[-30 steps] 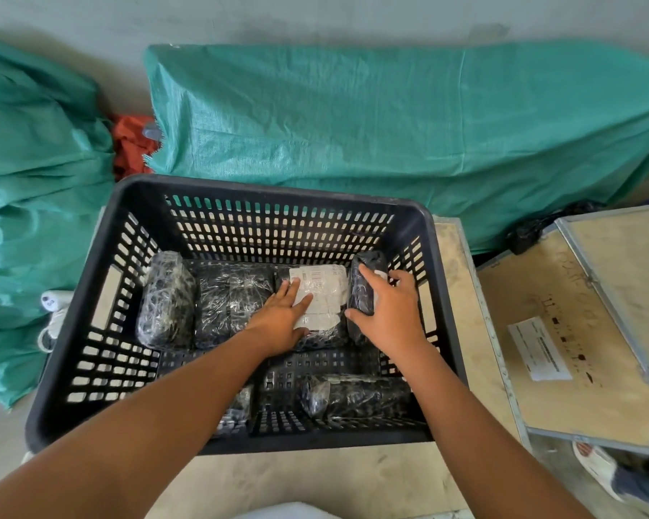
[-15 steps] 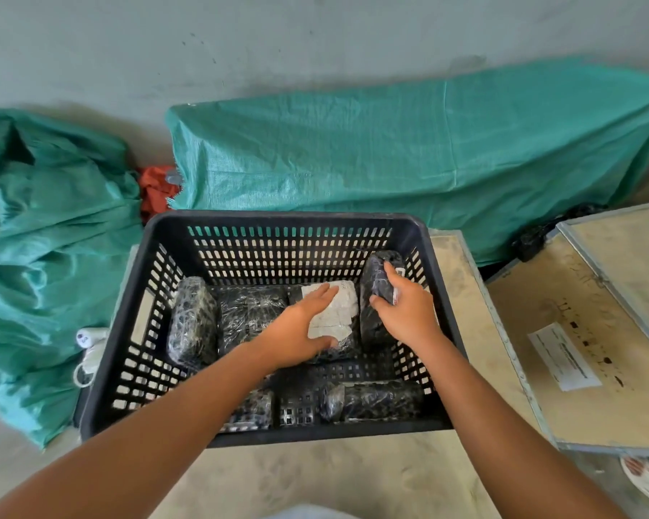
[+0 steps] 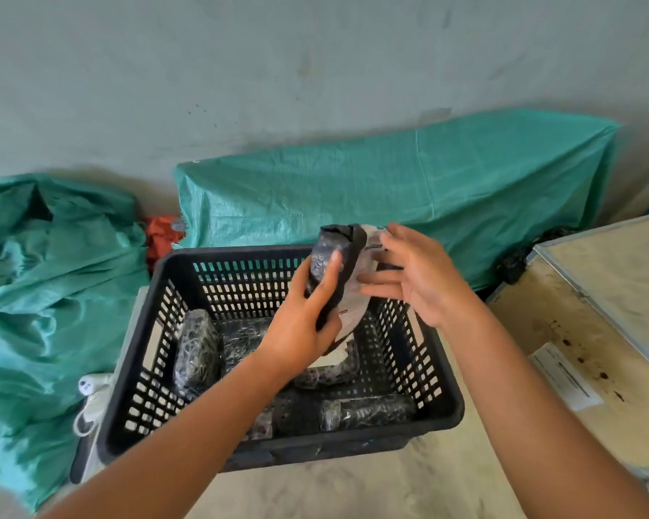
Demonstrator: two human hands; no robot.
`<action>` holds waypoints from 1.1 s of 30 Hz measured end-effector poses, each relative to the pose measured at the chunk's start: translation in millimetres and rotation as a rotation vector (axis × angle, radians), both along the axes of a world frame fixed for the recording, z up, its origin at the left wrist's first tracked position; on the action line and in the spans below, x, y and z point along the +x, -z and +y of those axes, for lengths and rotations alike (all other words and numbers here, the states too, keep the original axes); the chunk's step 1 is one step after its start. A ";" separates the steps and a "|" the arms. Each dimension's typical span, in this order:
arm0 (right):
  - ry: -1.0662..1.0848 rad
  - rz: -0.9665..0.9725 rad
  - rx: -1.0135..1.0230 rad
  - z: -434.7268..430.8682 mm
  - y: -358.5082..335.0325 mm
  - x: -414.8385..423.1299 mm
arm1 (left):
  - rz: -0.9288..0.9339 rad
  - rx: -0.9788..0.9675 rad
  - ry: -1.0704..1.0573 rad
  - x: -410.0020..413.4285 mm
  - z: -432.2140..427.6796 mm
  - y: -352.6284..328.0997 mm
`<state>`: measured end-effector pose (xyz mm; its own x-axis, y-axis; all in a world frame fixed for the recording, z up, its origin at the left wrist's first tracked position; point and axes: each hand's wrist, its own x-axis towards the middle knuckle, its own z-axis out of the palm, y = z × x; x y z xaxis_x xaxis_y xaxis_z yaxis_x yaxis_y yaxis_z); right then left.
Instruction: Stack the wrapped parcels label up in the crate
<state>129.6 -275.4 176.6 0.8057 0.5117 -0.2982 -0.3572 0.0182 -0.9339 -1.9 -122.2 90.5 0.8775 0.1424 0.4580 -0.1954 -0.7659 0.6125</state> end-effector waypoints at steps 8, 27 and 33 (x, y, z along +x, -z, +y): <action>0.042 -0.667 -0.237 -15.9 17.5 -11.7 | -0.053 -0.408 0.089 -13.3 24.1 -39.4; -0.540 -0.398 -0.711 16.7 164.6 20.1 | 0.897 -0.572 0.073 34.2 48.6 78.7; -0.557 -0.426 -0.847 40.0 202.0 27.8 | 0.885 -0.381 -0.061 50.7 51.1 113.2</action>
<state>157.4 -235.3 -25.4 0.6455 0.5966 -0.4769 0.2383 -0.7505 -0.6164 48.8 -71.1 -22.6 0.8689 0.2018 -0.4519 0.4901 -0.4786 0.7286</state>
